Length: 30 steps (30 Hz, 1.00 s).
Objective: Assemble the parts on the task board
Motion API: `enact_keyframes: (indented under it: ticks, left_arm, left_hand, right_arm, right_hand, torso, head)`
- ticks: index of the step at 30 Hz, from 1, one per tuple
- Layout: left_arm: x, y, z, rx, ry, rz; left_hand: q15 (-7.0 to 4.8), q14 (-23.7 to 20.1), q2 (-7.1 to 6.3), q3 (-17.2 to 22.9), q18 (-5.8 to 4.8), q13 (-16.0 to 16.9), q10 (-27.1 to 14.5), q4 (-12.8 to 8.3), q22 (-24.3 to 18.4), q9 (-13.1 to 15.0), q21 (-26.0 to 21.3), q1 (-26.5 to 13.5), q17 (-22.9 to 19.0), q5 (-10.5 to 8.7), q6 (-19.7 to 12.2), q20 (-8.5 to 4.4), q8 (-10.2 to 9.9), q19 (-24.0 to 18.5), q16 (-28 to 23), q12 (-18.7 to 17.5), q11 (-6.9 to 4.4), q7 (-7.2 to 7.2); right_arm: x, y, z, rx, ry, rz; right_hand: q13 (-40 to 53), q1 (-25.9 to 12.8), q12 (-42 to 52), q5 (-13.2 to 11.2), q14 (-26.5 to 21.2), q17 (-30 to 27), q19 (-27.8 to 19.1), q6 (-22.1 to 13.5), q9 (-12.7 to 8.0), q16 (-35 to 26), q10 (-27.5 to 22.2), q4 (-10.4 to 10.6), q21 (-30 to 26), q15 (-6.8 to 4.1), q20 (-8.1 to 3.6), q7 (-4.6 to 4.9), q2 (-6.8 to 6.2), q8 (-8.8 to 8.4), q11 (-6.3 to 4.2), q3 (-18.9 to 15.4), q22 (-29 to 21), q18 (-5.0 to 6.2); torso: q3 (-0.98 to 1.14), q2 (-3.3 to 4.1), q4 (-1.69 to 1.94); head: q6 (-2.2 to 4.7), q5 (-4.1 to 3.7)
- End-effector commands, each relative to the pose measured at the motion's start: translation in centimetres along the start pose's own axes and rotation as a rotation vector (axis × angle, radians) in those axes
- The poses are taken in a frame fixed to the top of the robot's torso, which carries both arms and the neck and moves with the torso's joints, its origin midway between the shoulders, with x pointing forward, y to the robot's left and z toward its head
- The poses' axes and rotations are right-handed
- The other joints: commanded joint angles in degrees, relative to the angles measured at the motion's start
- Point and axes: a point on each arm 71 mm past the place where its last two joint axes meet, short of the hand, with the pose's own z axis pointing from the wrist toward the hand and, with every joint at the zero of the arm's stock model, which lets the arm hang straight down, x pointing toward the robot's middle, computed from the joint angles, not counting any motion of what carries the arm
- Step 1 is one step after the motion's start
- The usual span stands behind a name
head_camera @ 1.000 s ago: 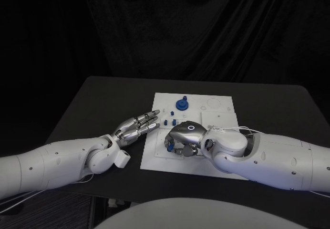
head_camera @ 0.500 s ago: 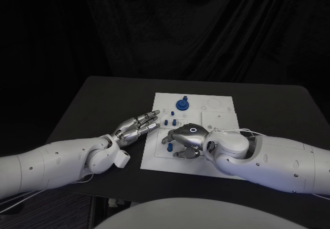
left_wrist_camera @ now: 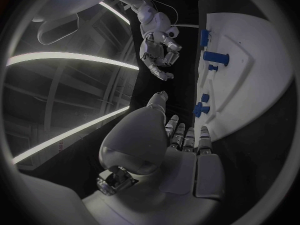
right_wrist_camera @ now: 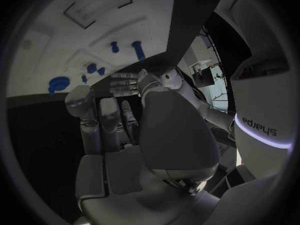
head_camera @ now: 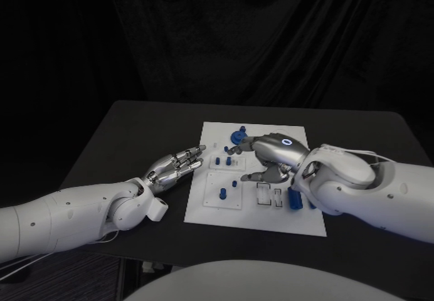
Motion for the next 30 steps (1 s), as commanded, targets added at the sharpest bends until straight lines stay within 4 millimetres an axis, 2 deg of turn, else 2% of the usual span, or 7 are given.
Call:
enact_keyframes:
  ticks: [1,7,11,19,23,25,30]
  left_arm:
    - [-0.1,-1.5,-0.4,0.194,-0.048,0.036]
    - [-0.1,-2.2,-1.6,0.206,-0.084,0.058]
    - [-0.2,-2.8,-2.6,0.202,-0.101,0.065]
    - [-0.5,-3.3,-3.4,0.200,-0.118,0.072]
    - [-0.5,-3.3,-3.5,0.197,-0.115,0.069]
    - [-0.5,-3.3,-3.5,0.194,-0.111,0.065]
    - [-0.5,-3.1,-3.2,0.186,-0.099,0.056]
  left_hand:
    - [-1.88,0.08,-0.38,-0.69,-1.60,0.05,-0.14,0.42,-0.28,0.01,-0.20,-0.19,-0.05,0.52,0.47,-1.65,0.29,-0.02,-0.21,0.16,-0.81,-0.27]
    - [-3.58,0.08,-0.70,-2.53,-3.93,0.01,-0.27,3.17,-0.28,-0.24,-0.20,-0.61,-0.05,-0.60,-0.94,-5.58,-0.05,-0.02,-0.21,-0.04,-2.24,-1.79]
    - [-3.96,0.08,-0.71,-4.13,-4.80,-0.15,-0.73,8.69,-0.28,-0.50,-0.20,-1.05,-0.05,-5.66,-3.14,-6.66,-0.35,-0.02,-0.21,-1.01,-3.25,-4.20]
    - [-4.10,0.08,-0.39,-4.66,-4.13,-0.35,-1.32,8.83,-0.28,-0.55,-0.20,-1.31,-0.05,-6.45,-3.76,-6.22,-0.41,-0.02,-0.21,-2.32,-4.52,-5.72]
    - [-3.79,0.08,-0.25,-4.69,-4.08,-0.37,-1.36,8.80,-0.28,-0.57,-0.20,-1.15,-0.05,-5.97,-3.96,-5.88,-0.43,-0.02,-0.21,-2.51,-4.63,-5.63]
    - [-3.51,0.08,-0.12,-4.67,-4.02,-0.37,-1.33,8.76,-0.28,-0.58,-0.20,-0.90,-0.05,-5.59,-4.09,-5.53,-0.44,-0.02,-0.21,-2.58,-4.36,-5.38]
    - [-2.70,0.08,0.13,-4.52,-4.01,-0.37,-1.29,8.66,-0.28,-0.60,-0.20,-0.17,-0.05,-4.71,-4.43,-4.73,-0.46,-0.02,-0.21,-2.73,-3.67,-5.10]
  right_arm:
    - [-2.2,-1.0,-0.9,0.060,-0.107,0.140]
    - [-5.1,-3.7,-4.1,0.208,-0.110,0.164]
    - [-5.4,-5.0,-5.8,0.314,-0.049,0.207]
    - [-3.7,-7.2,-8.6,0.494,0.105,0.301]
    - [-2.3,-7.9,-9.6,0.578,0.185,0.292]
    - [-1.3,-8.3,-10.2,0.624,0.230,0.258]
    - [0.3,-8.6,-10.9,0.677,0.268,0.172]
  right_hand:
    - [0.14,-0.74,1.24,-0.15,0.25,0.08,0.45,1.87,0.14,0.40,1.22,-0.26,0.49,0.15,0.16,1.22,0.71,0.96,-0.04,0.64,6.25,0.36]
    - [1.79,1.25,8.27,4.00,0.42,-1.05,0.73,8.50,0.74,-0.16,13.54,-1.05,0.44,-1.46,-0.98,4.21,3.88,4.22,-2.31,2.97,6.11,0.54]
    - [3.83,1.29,12.37,4.34,0.08,-2.90,0.35,11.99,2.39,-1.64,19.76,-0.89,-1.02,-2.91,-2.37,3.08,4.17,8.17,-4.01,3.46,5.71,0.70]
    - [19.59,-3.03,29.08,4.61,-0.49,-6.26,-0.51,13.84,5.14,-4.96,26.89,-0.66,-5.52,-4.25,-3.73,1.30,5.27,14.60,-5.71,2.31,4.38,1.16]
    - [50.49,-7.48,43.63,4.69,4.38,5.51,2.55,14.35,5.80,1.87,44.22,-0.59,1.04,-4.88,-4.19,0.57,5.81,16.98,-6.25,1.32,6.51,0.00]
    - [74.52,-15.06,50.22,4.03,10.24,21.70,7.02,15.76,7.78,10.81,60.42,-0.41,13.55,-5.91,-5.08,-0.96,6.17,21.10,-7.37,-0.55,9.60,-2.11]
    - [79.19,-21.84,50.87,4.94,13.66,33.12,9.91,15.36,11.68,16.12,63.70,-0.45,23.58,-7.07,-6.40,-2.05,6.71,26.74,-8.75,-2.87,11.76,-3.72]
  torso:
    - [-0.01,-0.04,0.06]
    - [-0.01,0.00,0.05]
    - [-0.10,0.00,-0.01]
    - [-0.04,0.04,-0.13]
    - [-0.02,0.26,-0.54]
    - [-0.07,0.37,-0.58]
    - [-0.04,0.30,-0.37]
  head:
    - [-0.01,-0.35]
    - [-0.01,-1.03]
    - [-0.01,-1.96]
    - [-0.01,-3.58]
    - [-0.01,-3.56]
    - [-0.01,-3.65]
    - [-0.01,-4.24]
